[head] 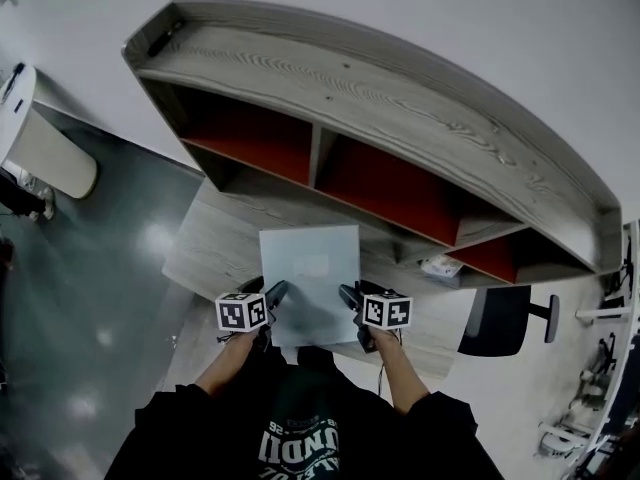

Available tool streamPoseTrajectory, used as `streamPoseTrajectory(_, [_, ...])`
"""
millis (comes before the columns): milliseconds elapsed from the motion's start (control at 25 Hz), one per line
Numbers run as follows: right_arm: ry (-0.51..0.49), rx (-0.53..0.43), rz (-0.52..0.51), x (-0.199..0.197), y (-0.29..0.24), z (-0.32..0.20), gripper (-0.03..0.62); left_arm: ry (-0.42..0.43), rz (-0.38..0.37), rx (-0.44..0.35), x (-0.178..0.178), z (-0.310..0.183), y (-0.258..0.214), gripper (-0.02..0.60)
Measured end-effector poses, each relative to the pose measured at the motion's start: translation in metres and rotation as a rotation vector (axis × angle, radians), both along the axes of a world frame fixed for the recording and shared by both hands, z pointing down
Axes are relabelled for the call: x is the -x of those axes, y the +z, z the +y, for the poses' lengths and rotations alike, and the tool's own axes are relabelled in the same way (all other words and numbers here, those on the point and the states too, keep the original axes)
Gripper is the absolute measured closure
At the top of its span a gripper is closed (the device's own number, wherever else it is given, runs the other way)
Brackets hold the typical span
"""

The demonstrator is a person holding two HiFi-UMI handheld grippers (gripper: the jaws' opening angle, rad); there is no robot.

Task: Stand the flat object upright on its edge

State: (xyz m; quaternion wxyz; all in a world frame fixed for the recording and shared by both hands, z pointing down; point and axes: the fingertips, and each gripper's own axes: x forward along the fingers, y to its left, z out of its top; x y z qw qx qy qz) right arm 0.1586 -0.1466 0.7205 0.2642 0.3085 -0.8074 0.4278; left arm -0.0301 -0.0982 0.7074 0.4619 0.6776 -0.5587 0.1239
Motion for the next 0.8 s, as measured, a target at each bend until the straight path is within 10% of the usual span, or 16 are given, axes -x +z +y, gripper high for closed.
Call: streamPoseTrajectory(800, [0.064, -0.087, -0.028, 0.022, -0.037, 0.007, 0.336, 0.182, -0.139, -0.203, 0.023, -0.018, -0.060, 0.322])
